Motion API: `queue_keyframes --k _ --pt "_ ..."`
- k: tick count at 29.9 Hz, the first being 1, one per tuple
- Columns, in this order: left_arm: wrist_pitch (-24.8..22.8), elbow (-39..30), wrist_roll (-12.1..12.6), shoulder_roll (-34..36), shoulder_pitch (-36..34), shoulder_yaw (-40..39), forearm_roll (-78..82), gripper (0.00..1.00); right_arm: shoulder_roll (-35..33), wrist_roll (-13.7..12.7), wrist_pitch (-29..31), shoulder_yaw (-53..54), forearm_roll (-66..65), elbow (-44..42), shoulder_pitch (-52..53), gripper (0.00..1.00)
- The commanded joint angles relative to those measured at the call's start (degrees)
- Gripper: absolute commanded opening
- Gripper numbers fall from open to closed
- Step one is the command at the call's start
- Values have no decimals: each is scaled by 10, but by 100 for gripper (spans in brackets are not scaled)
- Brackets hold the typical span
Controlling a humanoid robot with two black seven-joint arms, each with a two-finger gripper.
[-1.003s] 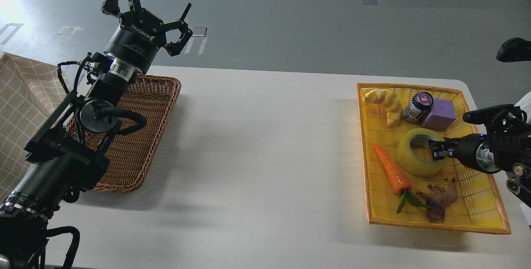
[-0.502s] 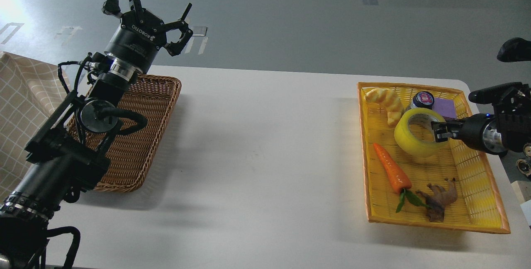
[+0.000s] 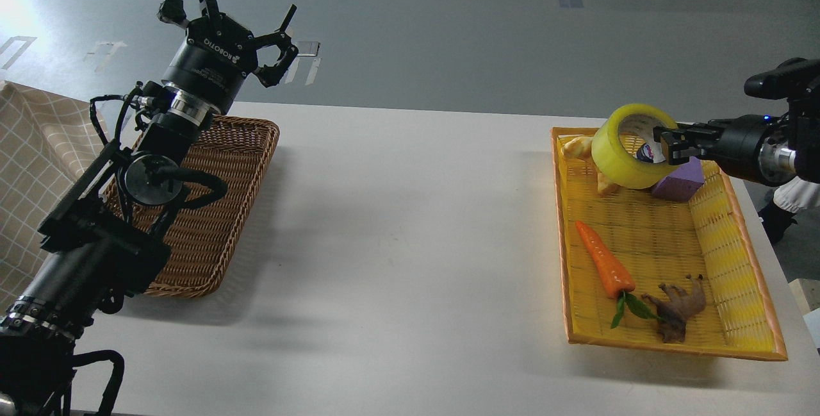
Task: Place and transfer tape with both arms
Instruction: 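Lift the tape roll with the right gripper toward the table center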
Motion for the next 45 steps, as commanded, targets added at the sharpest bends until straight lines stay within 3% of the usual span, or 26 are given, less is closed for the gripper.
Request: queue_keyframes --k 1,13,29,45 --pt "0 0 0 1 0 -3 0 98 13 0 0 -1 -1 -1 21 0" --pt "0 1 0 -2 -1 -2 0 98 103 -1 0 -9 -8 -27 60 0" --pt "0 0 1 0 0 -2 0 98 340 -1 0 -134 -11 -197 133 0" --pt "0 0 1 0 3 -2 0 98 440 -1 0 -176 -12 -266 129 4"
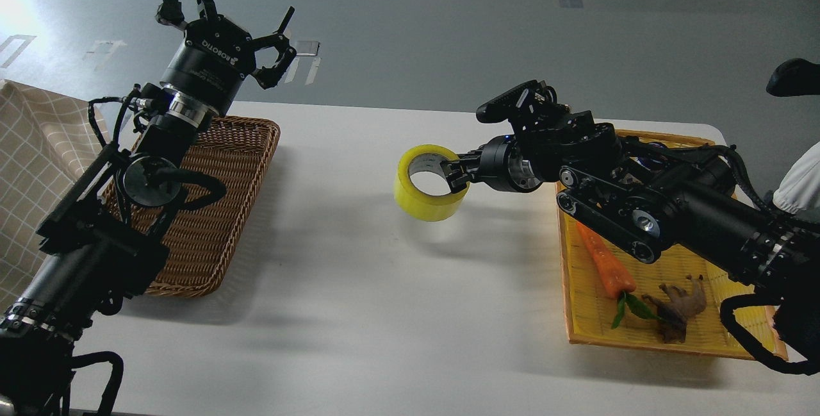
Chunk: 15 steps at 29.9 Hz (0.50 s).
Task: Place and transfer tape with both arms
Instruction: 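Lift the tape roll with the right gripper toward the table center, then lower the tape roll onto the table and open the right gripper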
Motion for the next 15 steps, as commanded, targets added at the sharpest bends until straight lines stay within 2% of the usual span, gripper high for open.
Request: queue_keyframes --k 1,6,9,15 --pt "0 0 0 -1 0 0 0 98 26 -1 0 -3 0 -24 -1 4" --pt "0 0 0 -1 0 0 1 98 49 0 0 -43 0 -52 2 4" --pt "0 0 0 -1 0 0 1 98 49 -1 0 -62 0 -73 2 7" --pt "0 0 -1 -2 0 0 1 98 49 -1 0 -71 -1 -84 10 7"
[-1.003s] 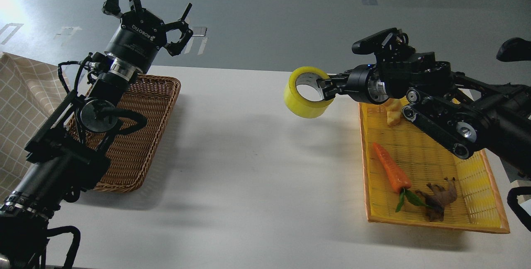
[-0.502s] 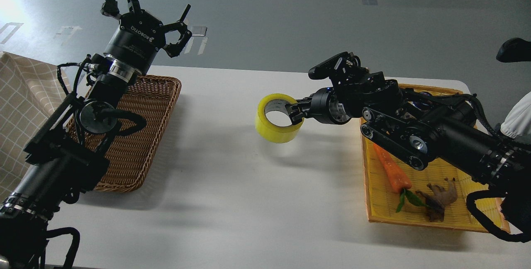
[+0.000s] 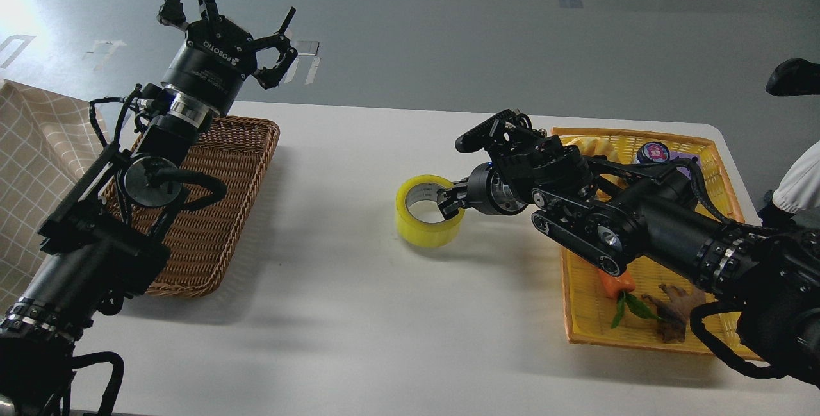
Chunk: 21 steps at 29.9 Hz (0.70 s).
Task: Place and transfer tape with both arms
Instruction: 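Lower the tape roll onto the table and open the right gripper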
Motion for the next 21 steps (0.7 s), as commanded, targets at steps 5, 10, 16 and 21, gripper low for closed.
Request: queue_keyframes --k 5,10,16,21 --pt "0 0 -1 -2 0 0 -1 98 0 0 0 -4 0 -4 8 7" --pt "0 0 -1 -2 0 0 -1 98 0 0 0 -4 1 -4 8 7" --pt "0 0 0 -2 0 0 -1 98 0 1 0 -2 3 -2 4 7" --pt "0 0 0 -1 0 0 -1 98 0 1 -17 1 5 5 1 7"
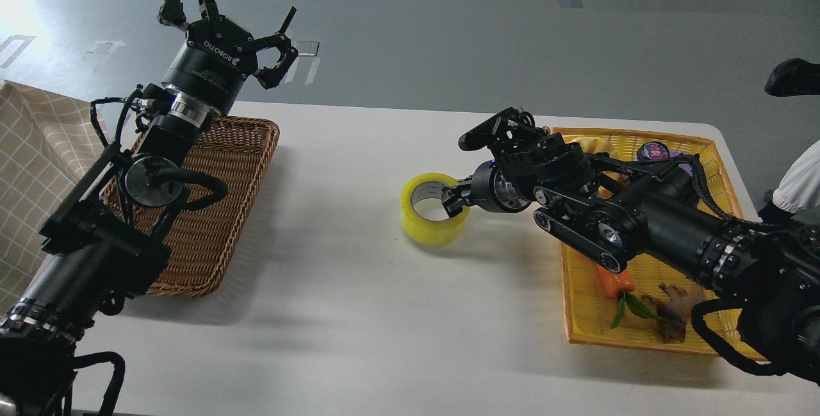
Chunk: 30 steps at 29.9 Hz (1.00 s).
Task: Place and transfer tape with both arms
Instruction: 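Lower the tape roll onto the table and open the right gripper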
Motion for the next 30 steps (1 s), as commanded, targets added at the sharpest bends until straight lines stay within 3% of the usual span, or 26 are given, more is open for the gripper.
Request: queue_keyframes --k 1,6,30 --pt "0 0 0 1 0 0 0 98 0 0 -15 1 1 6 -1 7" --pt "0 0 0 1 0 0 0 98 0 2 -40 5 3 13 0 8" --pt "0 0 1 5 0 -1 0 98 0 3 -38 -6 4 22 -8 12"
